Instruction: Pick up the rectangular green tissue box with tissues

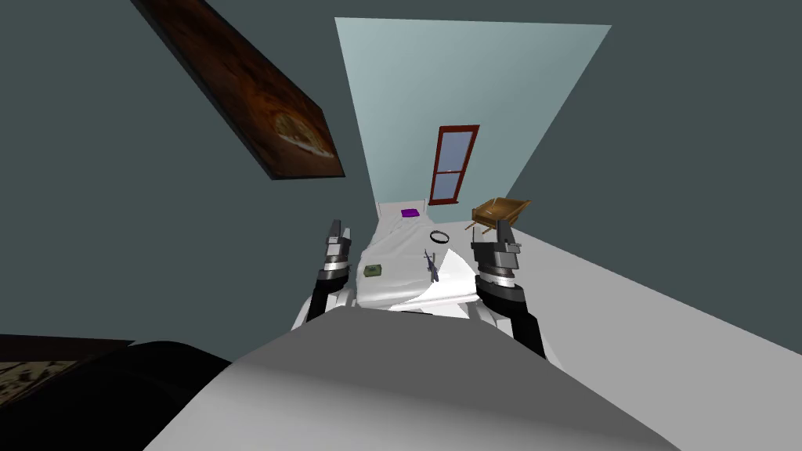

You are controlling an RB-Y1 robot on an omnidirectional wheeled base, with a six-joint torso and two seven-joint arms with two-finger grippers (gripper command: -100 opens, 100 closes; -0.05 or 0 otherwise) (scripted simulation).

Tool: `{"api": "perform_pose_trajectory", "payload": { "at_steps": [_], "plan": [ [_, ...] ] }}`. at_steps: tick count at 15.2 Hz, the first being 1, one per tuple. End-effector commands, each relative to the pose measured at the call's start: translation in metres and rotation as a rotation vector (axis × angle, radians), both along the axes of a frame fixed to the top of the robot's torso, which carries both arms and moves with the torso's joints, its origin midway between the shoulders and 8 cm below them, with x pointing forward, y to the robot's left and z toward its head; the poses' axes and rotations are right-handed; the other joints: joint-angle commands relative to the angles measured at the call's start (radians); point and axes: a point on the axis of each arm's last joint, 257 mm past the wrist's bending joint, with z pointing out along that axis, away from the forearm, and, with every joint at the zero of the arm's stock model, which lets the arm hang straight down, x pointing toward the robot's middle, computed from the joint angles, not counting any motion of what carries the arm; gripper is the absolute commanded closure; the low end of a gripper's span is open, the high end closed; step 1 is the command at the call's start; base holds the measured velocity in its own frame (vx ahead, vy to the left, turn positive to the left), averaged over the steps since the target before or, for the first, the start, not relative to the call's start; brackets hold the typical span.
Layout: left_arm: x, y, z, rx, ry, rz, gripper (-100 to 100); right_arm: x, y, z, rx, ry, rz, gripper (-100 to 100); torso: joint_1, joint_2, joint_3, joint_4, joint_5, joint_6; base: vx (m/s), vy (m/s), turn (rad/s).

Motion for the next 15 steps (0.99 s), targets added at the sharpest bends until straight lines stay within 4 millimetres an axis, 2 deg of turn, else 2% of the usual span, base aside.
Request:
{"api": "perform_pose_trajectory", "payload": {
  "at_steps": [1, 3, 4, 8, 9, 11, 13, 15],
  "plan": [
    [0.004, -0.002, -0.005, 0.027, 0.02, -0.016, -100, 0.0, 0.0, 0.0, 0.0, 0.0, 0.0, 0, 0.0, 0.0, 0.0, 0.0, 0.0, 0.0, 0.0, 0.0, 0.0],
    [0.012, -0.003, -0.018, 0.058, 0.061, -0.034, -100, 0.0, 0.0, 0.0, 0.0, 0.0, 0.0, 0, 0.001, -0.001, 0.0, 0.0, 0.0, 0.0, 0.018, 0.009, -0.006],
    [0.012, -0.004, -0.018, 0.061, 0.061, -0.035, -100, 0.0, 0.0, 0.0, 0.0, 0.0, 0.0, 0, 0.001, -0.001, -0.001, 0.0, 0.0, 0.0, 0.023, 0.014, -0.006],
    [0.037, 0.007, -0.06, 0.101, 0.186, -0.051, -100, 0.0, 0.0, 0.0, 0.0, 0.0, 0.0, 0, 0.002, -0.003, -0.002, -0.001, 0.001, 0.0, 0.039, 0.019, -0.01],
    [0.038, 0.007, -0.061, 0.1, 0.19, -0.051, -100, 0.0, 0.0, 0.0, 0.0, 0.0, 0.0, 0, 0.003, -0.004, -0.002, -0.001, 0.001, 0.0, 0.048, 0.024, -0.01],
    [0.051, 0.018, -0.086, 0.106, 0.262, -0.047, -100, 0.0, 0.0, 0.0, 0.0, 0.0, 0.0, 0, 0.002, -0.004, -0.002, -0.001, 0.001, 0.0, 0.05, 0.021, -0.012],
    [0.052, 0.02, -0.09, 0.105, 0.272, -0.045, -100, 0.0, 0.0, 0.0, 0.0, 0.0, 0.0, 0, 0.002, -0.004, -0.003, -0.001, 0.001, 0.0, 0.045, 0.021, -0.005],
    [0.065, 0.035, -0.117, 0.101, 0.35, -0.033, -100, 0.0, 0.0, 0.0, 0.0, 0.0, 0.0, 0, 0.002, -0.004, -0.002, -0.001, 0.001, 0.0, 0.044, 0.026, -0.01]
  ]
}}
